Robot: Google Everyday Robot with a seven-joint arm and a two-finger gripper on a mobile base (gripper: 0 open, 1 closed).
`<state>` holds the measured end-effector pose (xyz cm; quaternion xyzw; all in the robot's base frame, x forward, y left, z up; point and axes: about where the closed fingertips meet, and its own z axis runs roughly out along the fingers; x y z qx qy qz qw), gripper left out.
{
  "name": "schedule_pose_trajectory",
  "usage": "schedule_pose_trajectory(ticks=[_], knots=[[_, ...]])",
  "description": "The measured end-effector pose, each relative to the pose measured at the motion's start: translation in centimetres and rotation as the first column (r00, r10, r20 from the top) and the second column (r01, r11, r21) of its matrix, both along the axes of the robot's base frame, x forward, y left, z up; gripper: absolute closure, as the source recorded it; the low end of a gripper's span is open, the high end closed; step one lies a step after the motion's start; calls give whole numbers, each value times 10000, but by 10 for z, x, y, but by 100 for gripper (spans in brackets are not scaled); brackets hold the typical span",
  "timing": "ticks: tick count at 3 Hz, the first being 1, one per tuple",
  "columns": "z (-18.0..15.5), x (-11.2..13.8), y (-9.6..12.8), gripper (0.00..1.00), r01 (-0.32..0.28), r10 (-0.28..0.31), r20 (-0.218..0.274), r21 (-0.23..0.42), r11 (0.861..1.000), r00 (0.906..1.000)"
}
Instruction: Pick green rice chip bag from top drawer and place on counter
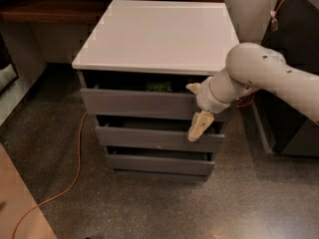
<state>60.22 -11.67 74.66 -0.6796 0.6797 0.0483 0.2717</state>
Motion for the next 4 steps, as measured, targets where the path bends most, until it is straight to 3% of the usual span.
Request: schedule_pose_trajectory(ticks=[2,4], knots=[[-43,67,2,0,-299,299,36,-80,9995,9995],[-66,101,13,0,-424,423,-19,-154,9990,9991]])
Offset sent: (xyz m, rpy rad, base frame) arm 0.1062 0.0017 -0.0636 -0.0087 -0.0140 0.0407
